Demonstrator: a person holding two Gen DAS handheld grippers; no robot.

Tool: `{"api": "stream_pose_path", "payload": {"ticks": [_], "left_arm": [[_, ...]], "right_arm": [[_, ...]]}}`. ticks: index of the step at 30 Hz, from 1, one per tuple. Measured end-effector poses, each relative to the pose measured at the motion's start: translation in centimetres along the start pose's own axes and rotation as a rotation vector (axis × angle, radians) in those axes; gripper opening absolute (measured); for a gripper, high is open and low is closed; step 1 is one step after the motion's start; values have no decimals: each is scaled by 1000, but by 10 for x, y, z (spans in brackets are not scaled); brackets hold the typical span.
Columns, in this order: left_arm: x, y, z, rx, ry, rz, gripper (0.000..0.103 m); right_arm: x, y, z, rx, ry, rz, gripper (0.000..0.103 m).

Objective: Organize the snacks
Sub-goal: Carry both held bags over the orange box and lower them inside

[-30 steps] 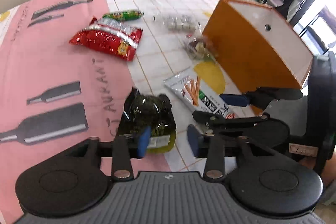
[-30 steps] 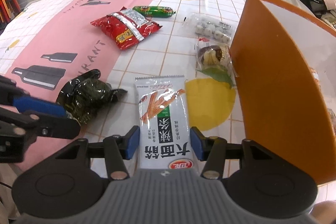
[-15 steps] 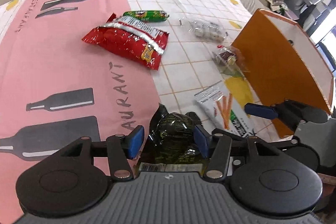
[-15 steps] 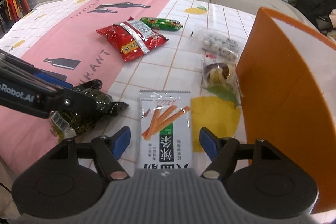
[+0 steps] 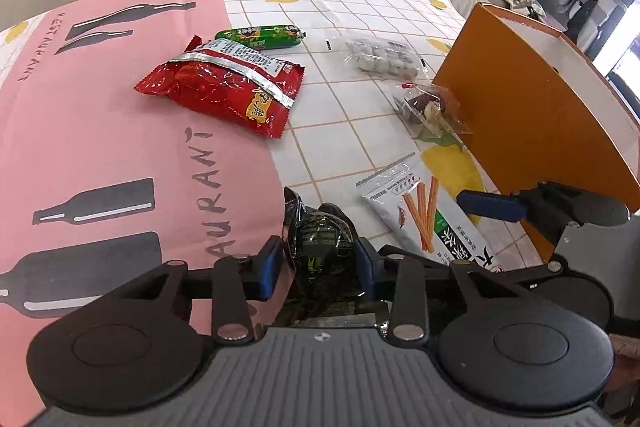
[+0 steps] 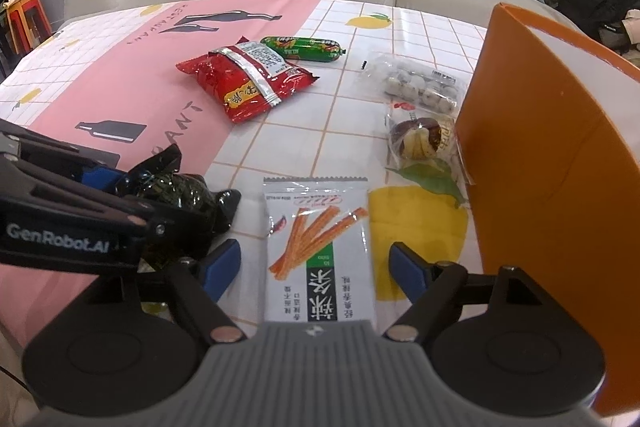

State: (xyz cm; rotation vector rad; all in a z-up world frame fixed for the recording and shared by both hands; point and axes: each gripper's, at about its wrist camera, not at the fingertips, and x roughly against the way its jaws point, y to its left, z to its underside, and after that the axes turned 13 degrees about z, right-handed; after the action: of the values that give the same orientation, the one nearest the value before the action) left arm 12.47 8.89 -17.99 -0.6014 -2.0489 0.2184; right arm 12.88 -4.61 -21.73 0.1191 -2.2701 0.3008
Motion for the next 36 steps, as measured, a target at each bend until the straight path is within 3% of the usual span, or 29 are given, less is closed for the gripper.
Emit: {"api": "stream_pose_path", "payload": {"ticks": [3,5,8,14,23,36], "left_arm": [[0,0,0,20,-9,-8,43],[0,-1,0,34,-12,-15,43],[1,-2,0,61,-22,-27,43],[18,-9,-2,82,-64,-33,43],[59,-30,-18,79,-151,-42,43],[88,-95,-56,3,-200,67,43]], "right_arm": [[3,1,0,2,-10,2,66],[5,2,0,7,-15,2,51],[6,3,0,3,-15,7,48],[15,-3,-3,-22,-16,8,47],[59,-24,-21,-109,-109,-19,46],[135,-94,-53,-176,-170,-41,46]]}}
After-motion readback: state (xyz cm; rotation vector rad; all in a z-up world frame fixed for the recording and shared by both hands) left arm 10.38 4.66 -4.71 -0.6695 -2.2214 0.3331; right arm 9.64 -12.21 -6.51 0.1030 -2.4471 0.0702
